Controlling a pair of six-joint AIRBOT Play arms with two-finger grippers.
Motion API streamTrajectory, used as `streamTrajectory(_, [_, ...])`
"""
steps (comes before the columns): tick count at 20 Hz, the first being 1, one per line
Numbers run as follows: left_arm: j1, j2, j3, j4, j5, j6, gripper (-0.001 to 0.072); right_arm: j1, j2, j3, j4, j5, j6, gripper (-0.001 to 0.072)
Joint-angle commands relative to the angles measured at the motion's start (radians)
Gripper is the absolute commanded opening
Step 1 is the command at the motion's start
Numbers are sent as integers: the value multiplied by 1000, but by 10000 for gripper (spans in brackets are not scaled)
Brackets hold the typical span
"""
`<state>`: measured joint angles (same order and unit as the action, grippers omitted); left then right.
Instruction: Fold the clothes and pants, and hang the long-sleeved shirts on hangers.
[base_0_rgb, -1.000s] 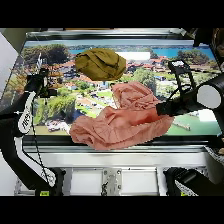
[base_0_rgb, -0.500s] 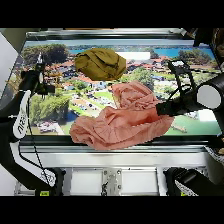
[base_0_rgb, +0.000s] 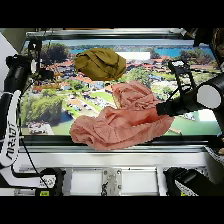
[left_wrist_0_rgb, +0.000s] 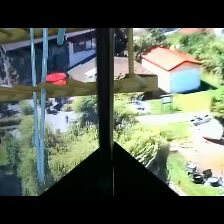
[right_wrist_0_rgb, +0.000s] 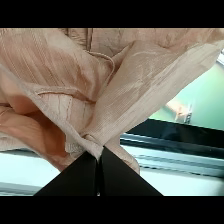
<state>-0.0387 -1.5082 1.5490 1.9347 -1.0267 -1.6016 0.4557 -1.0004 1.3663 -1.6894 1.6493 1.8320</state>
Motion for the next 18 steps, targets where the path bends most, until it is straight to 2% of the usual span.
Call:
streamTrajectory(1, [-69,81,1,-2,-7,36,8,1,0,0,0,0,0,13])
streamTrajectory(3, [-100,126,1,-86,-26,166,8,1,0,0,0,0,0,12])
streamTrajectory(7, [-105,235,0,-527,-163,686,8,1,0,0,0,0,0,12])
streamTrajectory(9, [-93,282,0,-708,-295,880,8,1,0,0,0,0,0,13])
streamTrajectory(12, [-67,321,0,-691,-410,895,8,0,0,0,0,0,0,13])
streamTrajectory(15, [-38,335,0,-706,-451,916,8,1,0,0,0,0,0,13])
streamTrajectory(16, [-21,338,-13,-734,-554,1052,6,1,0,0,0,0,0,13])
streamTrajectory(18, [19,375,-103,-845,-617,1159,6,1,0,0,0,0,0,13])
